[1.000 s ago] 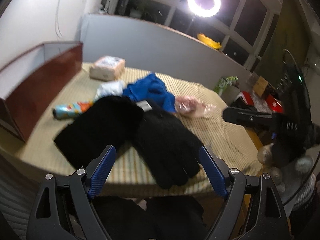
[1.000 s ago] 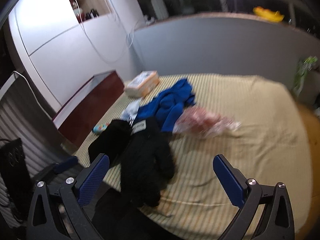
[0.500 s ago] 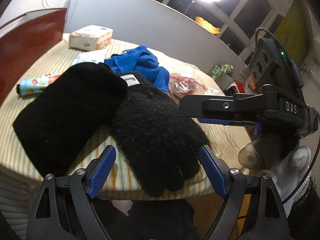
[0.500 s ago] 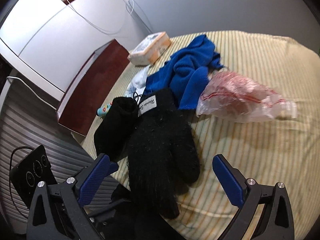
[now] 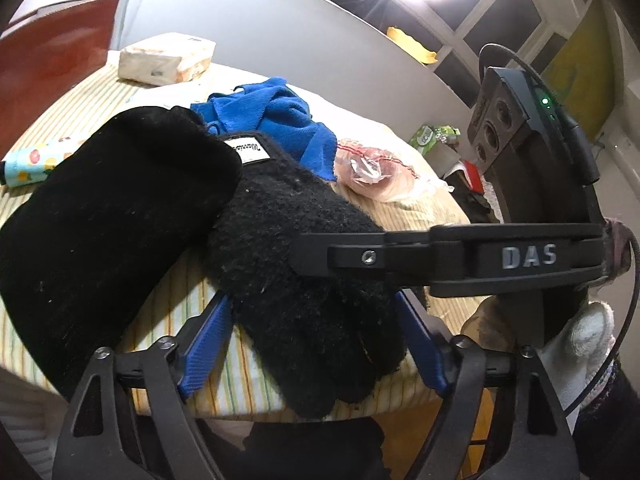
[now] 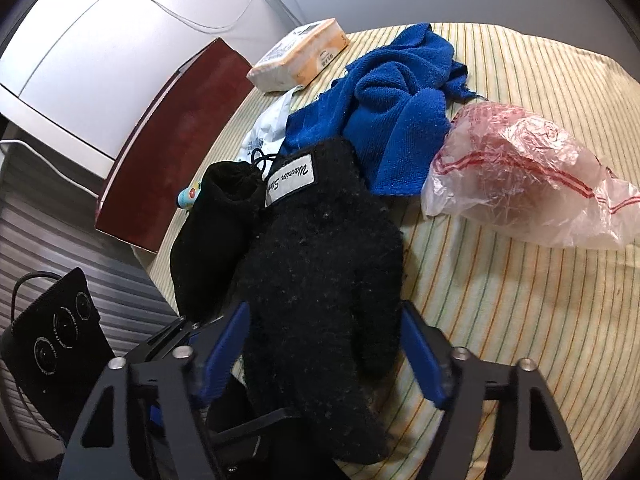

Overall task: Organize soft objects
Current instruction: 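Reach the left gripper to the black fuzzy glove and close on it, then lift the black glove with the left gripper and carry it over the shoebox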

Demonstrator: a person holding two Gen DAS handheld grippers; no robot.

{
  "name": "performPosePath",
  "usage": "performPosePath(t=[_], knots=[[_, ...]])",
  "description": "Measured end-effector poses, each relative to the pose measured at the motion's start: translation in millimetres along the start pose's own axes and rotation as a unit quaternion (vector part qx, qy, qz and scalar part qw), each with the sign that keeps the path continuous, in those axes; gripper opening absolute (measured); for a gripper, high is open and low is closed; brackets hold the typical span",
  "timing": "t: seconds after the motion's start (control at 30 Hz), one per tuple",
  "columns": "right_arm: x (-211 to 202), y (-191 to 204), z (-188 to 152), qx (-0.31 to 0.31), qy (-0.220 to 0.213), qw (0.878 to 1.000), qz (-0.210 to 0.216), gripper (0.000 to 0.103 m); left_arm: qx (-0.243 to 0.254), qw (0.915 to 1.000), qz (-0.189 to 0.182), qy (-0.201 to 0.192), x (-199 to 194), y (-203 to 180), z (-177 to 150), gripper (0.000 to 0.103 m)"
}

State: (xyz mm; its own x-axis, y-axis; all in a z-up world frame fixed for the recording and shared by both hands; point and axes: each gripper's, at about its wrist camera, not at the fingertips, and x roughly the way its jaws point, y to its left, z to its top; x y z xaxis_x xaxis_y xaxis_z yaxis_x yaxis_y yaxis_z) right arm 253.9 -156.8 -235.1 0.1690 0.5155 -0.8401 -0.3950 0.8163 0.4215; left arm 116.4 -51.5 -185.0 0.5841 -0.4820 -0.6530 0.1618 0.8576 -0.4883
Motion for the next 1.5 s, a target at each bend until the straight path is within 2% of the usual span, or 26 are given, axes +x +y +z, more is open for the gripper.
performPosePath(t=[0.03, 0.07, 0.13, 0.27, 0.53, 0.73, 1.23, 1.4, 1.5], knots=[[0, -1, 0, 0.001, 0.002, 1.0, 0.002, 0.052, 0.001, 1.0, -0.001, 0.0, 1, 0, 1, 0.073], [1, -2, 0, 0.003, 0.004, 1.0, 0.004, 0.05, 0.001, 1.0, -0.006, 0.0, 1, 0, 1, 0.067], [1, -2, -1, 0.004, 0.006, 1.0, 0.01, 0.037, 0.004, 0.9999, -0.01, -0.001, 2, -2, 2, 0.062], [-1, 4, -6, -0.001, 0.003, 1.0, 0.012, 0.03, 0.006, 0.9998, -0.02, -0.005, 0, -4, 3, 0.056], [-26, 15, -20, -0.012, -0.029, 1.0, -0.003, 0.023, 0.025, 0.9988, -0.041, -0.011, -7, -19, 6, 0.053], [-48, 23, -28, -0.023, -0.052, 0.998, -0.022, 0.023, 0.041, 0.9972, -0.06, -0.014, -11, -32, 7, 0.053], [-53, 0, -52, -0.001, -0.038, 0.998, -0.056, 0.026, 0.039, 0.9957, -0.082, 0.02, 17, -43, -10, 0.053], [-57, 0, -71, -0.021, -0.046, 0.994, -0.092, 0.019, 0.044, 0.9937, -0.099, 0.028, 25, -51, -22, 0.049], [-66, -11, -82, 0.009, -0.056, 0.995, -0.08, 0.017, 0.058, 0.9916, -0.111, 0.032, 30, -62, -25, 0.047]])
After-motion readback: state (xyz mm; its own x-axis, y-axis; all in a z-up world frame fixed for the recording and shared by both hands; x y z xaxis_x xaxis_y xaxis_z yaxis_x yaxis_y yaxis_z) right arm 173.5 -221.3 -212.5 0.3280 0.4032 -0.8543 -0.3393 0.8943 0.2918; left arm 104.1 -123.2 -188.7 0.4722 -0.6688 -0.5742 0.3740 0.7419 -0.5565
